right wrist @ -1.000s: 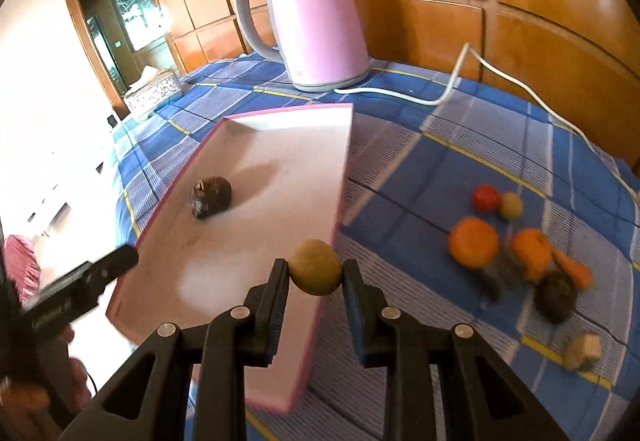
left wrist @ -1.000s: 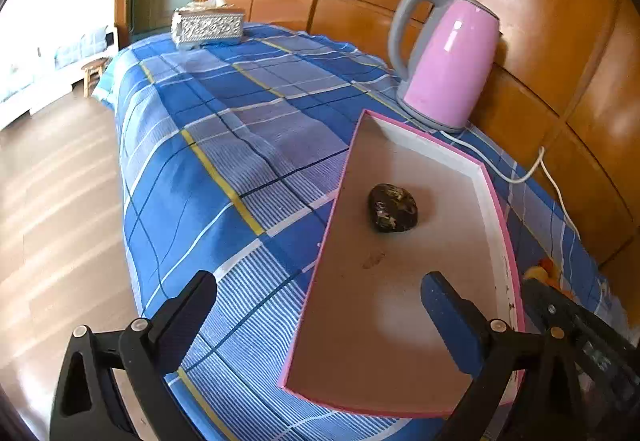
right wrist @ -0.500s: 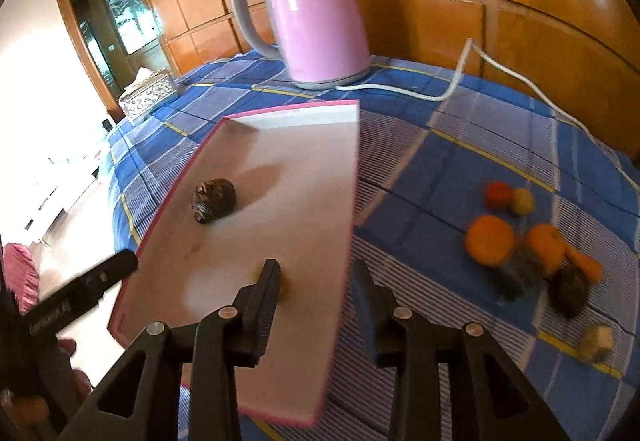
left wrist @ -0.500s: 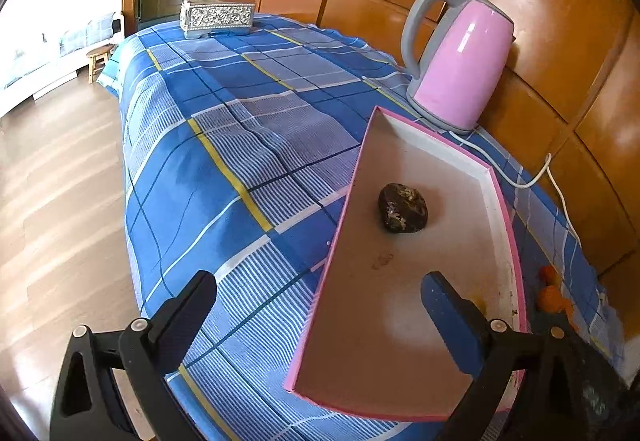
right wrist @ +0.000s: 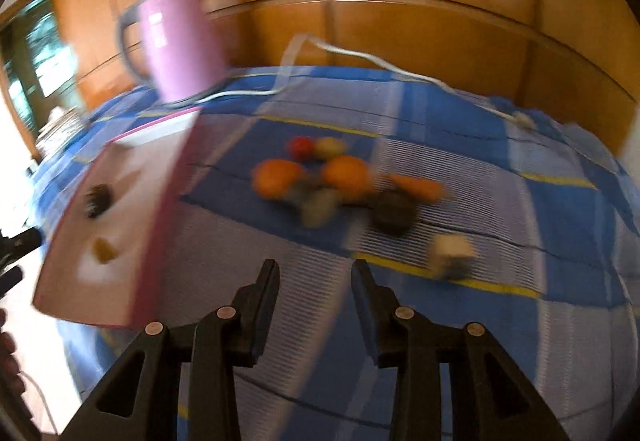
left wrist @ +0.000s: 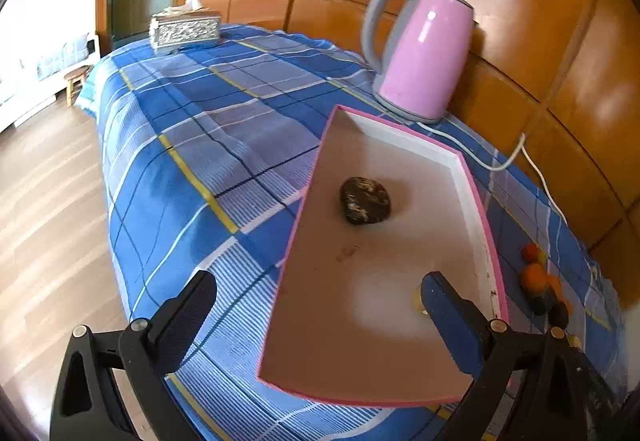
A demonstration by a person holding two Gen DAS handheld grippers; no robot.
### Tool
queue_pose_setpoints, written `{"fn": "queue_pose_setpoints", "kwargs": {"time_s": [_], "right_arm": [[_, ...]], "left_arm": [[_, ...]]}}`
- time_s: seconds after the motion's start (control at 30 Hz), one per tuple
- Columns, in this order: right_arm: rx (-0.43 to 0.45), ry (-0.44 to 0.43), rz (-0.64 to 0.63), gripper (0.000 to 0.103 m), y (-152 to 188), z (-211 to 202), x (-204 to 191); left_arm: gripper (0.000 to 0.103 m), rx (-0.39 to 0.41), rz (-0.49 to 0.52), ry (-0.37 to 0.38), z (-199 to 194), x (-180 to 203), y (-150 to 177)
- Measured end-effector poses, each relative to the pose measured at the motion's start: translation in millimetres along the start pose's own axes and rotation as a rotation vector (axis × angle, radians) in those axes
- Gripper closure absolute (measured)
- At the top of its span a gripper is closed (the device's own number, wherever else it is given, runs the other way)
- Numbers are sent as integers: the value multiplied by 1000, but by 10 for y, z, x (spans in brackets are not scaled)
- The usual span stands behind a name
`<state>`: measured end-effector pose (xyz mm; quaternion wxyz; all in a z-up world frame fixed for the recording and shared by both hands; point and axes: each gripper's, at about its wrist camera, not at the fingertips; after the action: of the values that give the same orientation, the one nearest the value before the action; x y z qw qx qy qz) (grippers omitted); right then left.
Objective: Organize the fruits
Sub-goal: 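Carry the tan ball over the tray and release it with the right gripper, then move the left gripper to the red cherry tomato and grasp it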
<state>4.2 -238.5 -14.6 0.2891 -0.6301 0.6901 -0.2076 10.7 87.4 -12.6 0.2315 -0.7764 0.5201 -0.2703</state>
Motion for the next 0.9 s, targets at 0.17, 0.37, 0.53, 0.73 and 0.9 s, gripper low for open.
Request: {"fn": "queue_pose_setpoints", "kwargs": {"time_s": [0.17, 0.37, 0.53, 0.73, 0.9], "right_arm": [[23, 121, 103, 66, 77, -92, 467], [39, 244, 199, 66, 190, -163, 926], [38, 321, 271, 65, 284, -168, 1207], [31, 366, 314, 65, 369, -131, 1402], [44, 385, 320, 65, 412, -173, 1454]], "left_arm": [[0, 4, 75, 42, -39, 162, 47], [0, 22, 167, 78, -107, 360, 108], [0, 23, 245, 115, -123, 524, 173], [0, 25, 331, 182, -162, 774, 218], [0, 13, 390, 264, -191, 1011, 209]]}}
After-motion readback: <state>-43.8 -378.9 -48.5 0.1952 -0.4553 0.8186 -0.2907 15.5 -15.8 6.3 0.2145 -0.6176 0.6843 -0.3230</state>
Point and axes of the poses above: each gripper's, at about its wrist camera, not at the fingertips, and z roughly the way its jaws point, x to its right, y to its underside, and after that the axes turned 4 degrees about -y, right-handed
